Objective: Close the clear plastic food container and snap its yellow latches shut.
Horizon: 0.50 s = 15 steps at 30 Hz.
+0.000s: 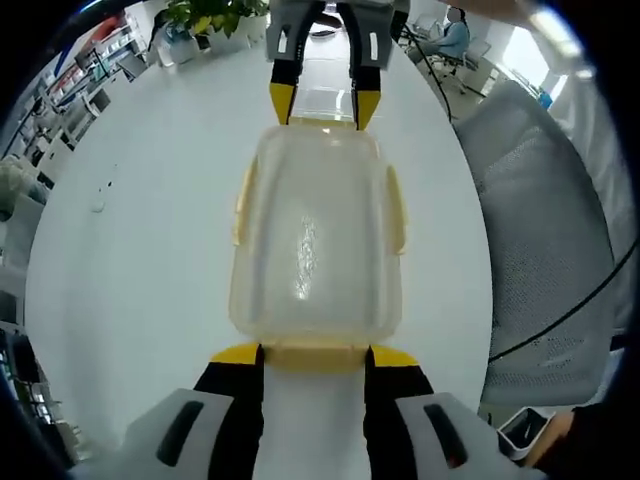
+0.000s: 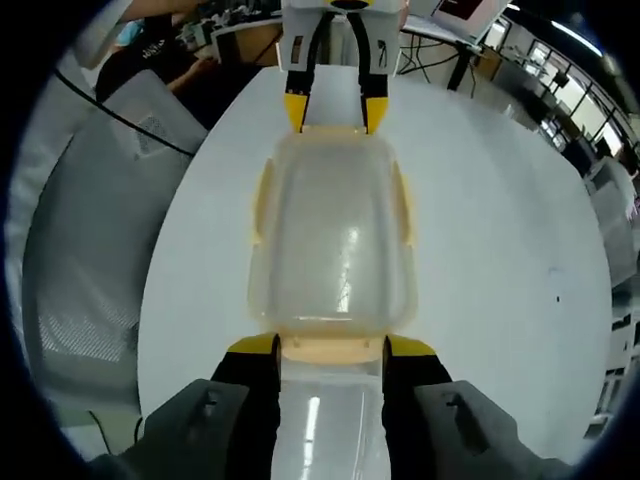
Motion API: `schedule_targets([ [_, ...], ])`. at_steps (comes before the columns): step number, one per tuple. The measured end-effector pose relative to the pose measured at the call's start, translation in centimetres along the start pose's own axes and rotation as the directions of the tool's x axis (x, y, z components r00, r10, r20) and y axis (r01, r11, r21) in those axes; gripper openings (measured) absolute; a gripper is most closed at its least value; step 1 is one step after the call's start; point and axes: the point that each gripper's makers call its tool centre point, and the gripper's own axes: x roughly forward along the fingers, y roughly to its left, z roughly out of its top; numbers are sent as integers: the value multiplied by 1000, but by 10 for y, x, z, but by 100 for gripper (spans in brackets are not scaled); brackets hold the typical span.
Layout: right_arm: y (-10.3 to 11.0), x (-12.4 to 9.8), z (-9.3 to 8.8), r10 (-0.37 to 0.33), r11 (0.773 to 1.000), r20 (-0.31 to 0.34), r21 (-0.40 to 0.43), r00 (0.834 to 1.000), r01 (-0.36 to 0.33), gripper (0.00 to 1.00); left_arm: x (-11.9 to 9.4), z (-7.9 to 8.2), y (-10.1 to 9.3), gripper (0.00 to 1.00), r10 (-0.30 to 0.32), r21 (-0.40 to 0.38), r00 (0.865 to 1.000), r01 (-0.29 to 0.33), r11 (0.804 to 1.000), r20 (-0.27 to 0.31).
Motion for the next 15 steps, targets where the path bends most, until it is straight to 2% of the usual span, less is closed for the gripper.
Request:
schedule_targets([
  [8, -2, -21, 1, -12, 1000, 31, -11, 999, 13, 36, -15, 13, 0, 34, 12, -1, 1000, -12, 1000, -3],
  [15, 1, -34, -12, -17, 1000, 33, -12, 999, 18, 36, -16, 32, -3, 34, 14, -3, 1000, -15, 1000, -3],
])
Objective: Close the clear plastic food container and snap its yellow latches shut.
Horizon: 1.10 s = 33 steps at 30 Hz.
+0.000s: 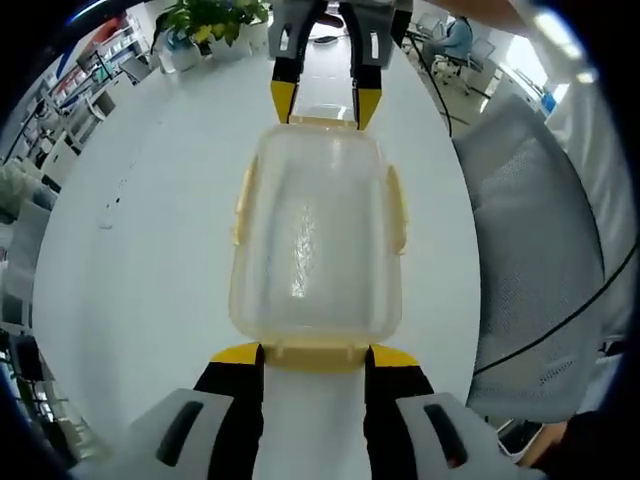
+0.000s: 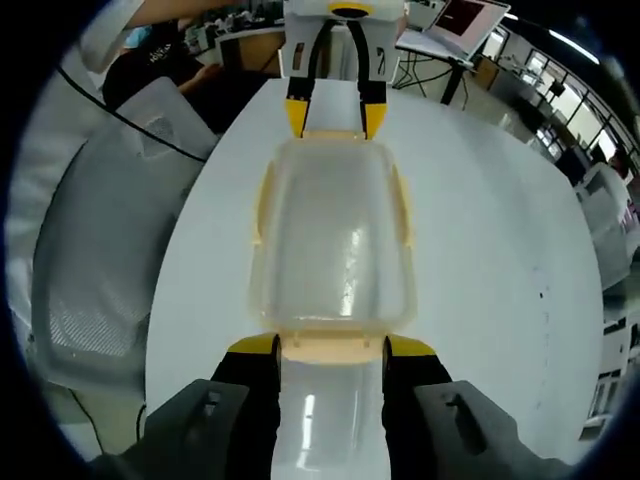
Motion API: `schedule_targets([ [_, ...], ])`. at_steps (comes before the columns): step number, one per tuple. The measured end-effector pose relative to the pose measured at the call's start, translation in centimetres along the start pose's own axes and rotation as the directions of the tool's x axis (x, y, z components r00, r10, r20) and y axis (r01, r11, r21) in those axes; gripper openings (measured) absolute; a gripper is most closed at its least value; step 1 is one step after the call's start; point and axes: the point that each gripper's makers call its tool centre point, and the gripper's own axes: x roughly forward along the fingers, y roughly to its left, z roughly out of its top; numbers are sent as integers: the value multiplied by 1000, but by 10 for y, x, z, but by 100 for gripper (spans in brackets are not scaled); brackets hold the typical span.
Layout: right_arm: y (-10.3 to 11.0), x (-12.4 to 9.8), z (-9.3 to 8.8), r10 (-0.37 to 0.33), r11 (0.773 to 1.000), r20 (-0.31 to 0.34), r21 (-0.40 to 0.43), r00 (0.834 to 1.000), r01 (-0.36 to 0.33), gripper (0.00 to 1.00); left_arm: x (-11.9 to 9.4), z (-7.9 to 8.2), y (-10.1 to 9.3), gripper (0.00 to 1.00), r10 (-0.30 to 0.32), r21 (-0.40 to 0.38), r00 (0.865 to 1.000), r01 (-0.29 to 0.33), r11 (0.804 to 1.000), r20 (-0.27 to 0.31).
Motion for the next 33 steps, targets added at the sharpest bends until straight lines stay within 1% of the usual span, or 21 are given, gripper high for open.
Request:
schedule_targets([
  [9, 3, -21, -29, -9, 1000, -2, 3, 1000, 9, 36, 7, 32, -3, 34, 2, 1, 1000, -2, 1000, 15],
  [17, 7, -35, -56, -12, 1000, -2, 15, 1000, 12, 36, 14, 63, -4, 34, -2, 10, 1000, 2, 1000, 5],
  [23, 9, -42, -77, -13, 1000, -11, 26, 1000, 13, 36, 24, 85, -4, 34, -14, 13, 1000, 14, 1000, 5],
  [30, 11, -52, -102, -15, 999, -15, 44, 1000, 16, 36, 35, 107, -3, 34, -18, 23, 1000, 18, 1000, 1],
  [32, 12, -53, -107, -15, 999, -18, 48, 1000, 15, 36, 37, 113, -4, 34, -21, 25, 1000, 21, 999, 2],
  [33, 13, -54, -114, -13, 999, -21, 52, 1000, 14, 36, 39, 117, -4, 34, -23, 25, 1000, 23, 999, 4],
])
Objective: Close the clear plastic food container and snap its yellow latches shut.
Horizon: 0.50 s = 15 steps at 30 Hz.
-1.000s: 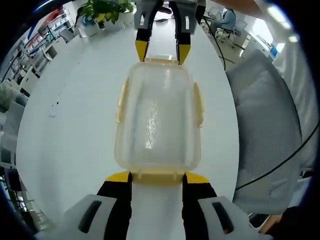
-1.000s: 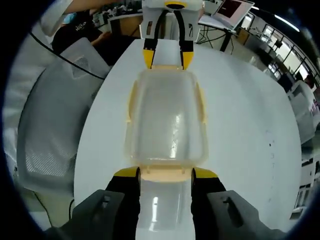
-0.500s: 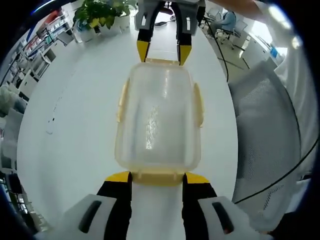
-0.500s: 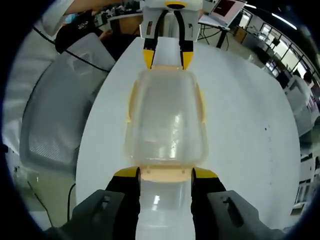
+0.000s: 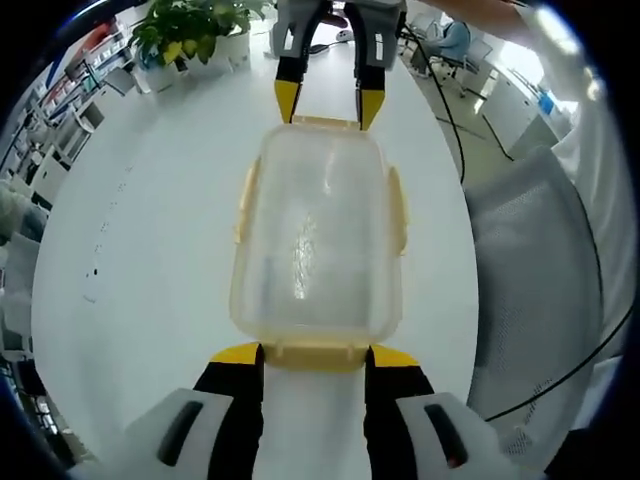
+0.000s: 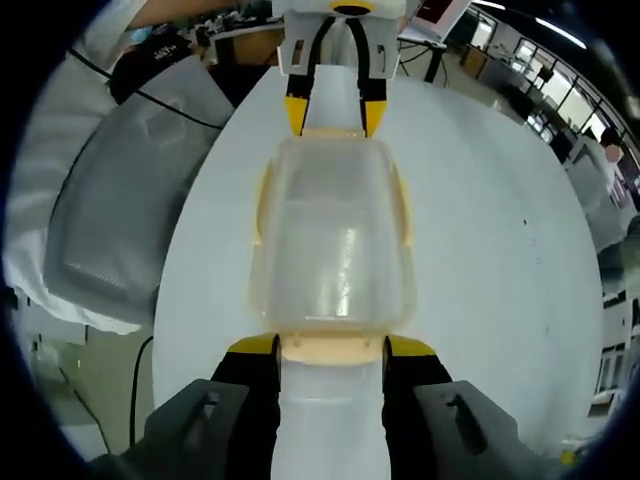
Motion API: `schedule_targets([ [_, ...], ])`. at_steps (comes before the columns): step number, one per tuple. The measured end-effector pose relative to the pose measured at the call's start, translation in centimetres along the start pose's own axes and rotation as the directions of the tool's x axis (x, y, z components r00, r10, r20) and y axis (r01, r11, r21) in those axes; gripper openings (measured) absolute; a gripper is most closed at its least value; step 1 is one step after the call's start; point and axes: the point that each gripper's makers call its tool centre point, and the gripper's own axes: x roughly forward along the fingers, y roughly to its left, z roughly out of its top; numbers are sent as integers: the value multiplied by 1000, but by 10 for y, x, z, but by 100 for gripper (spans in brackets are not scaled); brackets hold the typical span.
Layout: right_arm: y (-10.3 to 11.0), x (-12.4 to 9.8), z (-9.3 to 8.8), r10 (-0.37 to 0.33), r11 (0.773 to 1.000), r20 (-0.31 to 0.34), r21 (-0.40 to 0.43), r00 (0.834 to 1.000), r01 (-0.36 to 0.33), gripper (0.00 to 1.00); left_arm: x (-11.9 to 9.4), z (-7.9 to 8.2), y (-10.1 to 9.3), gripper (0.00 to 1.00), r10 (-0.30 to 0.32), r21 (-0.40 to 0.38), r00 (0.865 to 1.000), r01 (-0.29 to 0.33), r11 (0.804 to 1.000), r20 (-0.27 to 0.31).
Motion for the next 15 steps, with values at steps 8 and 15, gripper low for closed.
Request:
schedule_targets([
  [8, 1, -5, -25, 3, 1000, -4, 14, 1000, -3, 36, 14, 24, -1, 34, -7, 3, 1000, 7, 1000, 3],
  [15, 4, -5, -47, 17, 999, -23, 27, 1000, -17, 36, 28, 39, -5, 34, -21, 11, 1000, 22, 1000, -13],
])
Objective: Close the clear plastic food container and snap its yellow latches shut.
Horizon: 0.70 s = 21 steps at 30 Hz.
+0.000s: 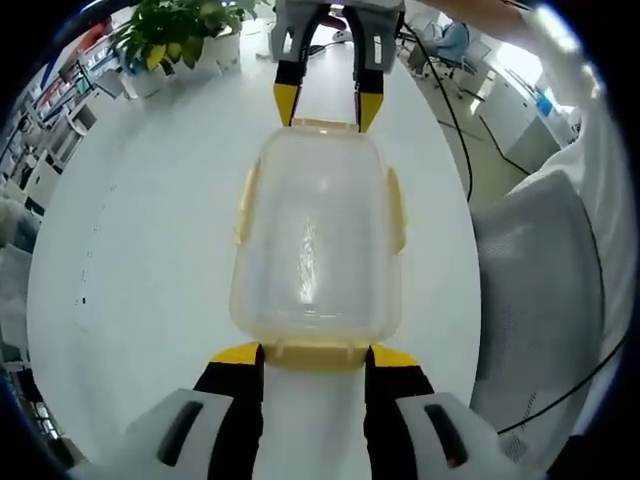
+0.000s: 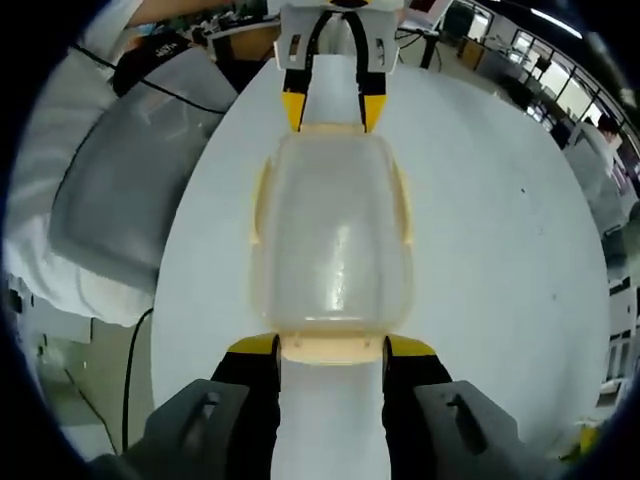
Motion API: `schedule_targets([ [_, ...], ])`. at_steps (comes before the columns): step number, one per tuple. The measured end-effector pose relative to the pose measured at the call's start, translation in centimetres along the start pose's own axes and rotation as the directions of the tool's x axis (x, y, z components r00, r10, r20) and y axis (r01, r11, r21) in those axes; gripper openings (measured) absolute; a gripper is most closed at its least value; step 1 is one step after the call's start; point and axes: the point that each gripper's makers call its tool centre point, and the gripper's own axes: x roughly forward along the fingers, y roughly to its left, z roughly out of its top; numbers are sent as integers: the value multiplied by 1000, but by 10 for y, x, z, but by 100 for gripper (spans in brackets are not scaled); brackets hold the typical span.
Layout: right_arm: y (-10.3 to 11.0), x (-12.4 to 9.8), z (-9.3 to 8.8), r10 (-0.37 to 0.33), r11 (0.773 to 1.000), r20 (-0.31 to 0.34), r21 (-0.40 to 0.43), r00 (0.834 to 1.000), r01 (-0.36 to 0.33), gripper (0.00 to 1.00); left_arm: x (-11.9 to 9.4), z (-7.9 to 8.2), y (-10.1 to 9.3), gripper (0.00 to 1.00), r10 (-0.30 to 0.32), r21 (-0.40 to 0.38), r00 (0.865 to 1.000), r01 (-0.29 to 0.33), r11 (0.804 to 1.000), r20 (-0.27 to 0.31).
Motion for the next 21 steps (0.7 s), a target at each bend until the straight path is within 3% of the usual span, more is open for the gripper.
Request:
schedule_targets([
  [5, 0, -1, -7, 4, 1000, -1, 7, 1000, -4, 36, 5, 5, -1, 34, -7, -1, 1000, 7, 1000, -6],
  [21, 3, 4, -3, 20, 1000, -27, 8, 999, -20, 36, 4, -1, -4, 34, -17, -2, 999, 17, 1000, -41],
])
